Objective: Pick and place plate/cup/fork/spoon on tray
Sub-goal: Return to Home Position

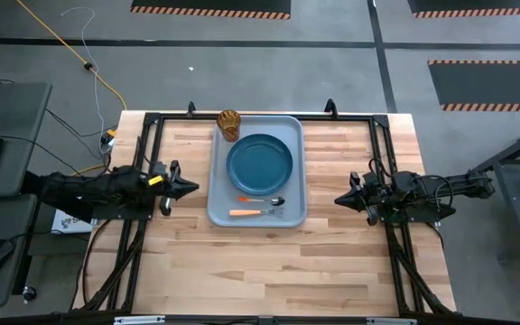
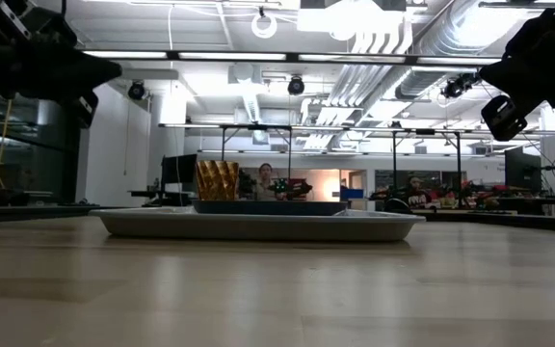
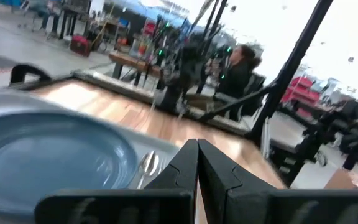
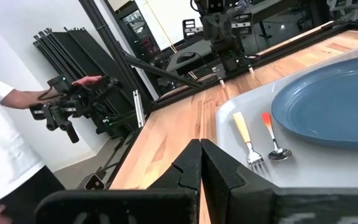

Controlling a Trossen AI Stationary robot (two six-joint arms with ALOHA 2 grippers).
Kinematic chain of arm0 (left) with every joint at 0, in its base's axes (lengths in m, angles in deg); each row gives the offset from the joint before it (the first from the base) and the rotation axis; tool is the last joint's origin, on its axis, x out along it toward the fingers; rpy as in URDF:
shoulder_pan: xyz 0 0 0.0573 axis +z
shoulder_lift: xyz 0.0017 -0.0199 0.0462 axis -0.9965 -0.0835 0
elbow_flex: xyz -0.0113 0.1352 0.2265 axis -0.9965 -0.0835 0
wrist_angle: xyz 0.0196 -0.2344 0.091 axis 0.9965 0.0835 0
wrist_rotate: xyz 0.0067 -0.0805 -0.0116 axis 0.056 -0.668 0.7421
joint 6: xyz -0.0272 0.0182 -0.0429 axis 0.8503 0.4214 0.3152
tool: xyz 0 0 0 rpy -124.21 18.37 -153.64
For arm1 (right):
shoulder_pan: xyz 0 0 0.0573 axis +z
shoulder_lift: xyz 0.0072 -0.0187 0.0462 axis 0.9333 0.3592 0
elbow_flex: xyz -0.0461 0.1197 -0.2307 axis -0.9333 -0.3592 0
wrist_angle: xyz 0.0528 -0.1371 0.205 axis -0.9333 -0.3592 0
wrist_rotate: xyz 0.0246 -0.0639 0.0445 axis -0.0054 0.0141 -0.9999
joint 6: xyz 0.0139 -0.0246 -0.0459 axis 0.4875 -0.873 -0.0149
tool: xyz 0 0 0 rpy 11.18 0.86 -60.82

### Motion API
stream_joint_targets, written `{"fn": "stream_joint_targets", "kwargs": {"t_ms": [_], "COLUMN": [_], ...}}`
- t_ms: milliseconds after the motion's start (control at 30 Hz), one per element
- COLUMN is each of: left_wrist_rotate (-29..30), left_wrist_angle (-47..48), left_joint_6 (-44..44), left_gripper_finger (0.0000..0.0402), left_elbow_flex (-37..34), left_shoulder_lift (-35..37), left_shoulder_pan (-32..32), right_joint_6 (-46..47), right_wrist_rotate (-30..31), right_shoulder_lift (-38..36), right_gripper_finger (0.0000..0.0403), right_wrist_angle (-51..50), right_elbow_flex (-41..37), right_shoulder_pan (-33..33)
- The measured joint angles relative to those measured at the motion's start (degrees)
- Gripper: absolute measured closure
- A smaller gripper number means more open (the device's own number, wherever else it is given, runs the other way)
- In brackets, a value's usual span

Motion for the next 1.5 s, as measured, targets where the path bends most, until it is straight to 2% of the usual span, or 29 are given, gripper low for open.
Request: {"fn": "stream_joint_targets", "kwargs": {"t_ms": [1500], "left_wrist_rotate": [0.1], "left_wrist_angle": [1.5], "left_joint_6": [0.0], "left_gripper_finger": [0.0402], "left_elbow_flex": [-0.1], "left_shoulder_lift": [-0.9], "left_shoulder_pan": [0.1], "right_joint_6": [0.0], "right_wrist_rotate": [0.0], "right_shoulder_lift": [0.0], "right_gripper_finger": [0.0402], "right_wrist_angle": [0.0], "right_elbow_flex": [0.0], "right_shoulder_pan": [0.0]}}
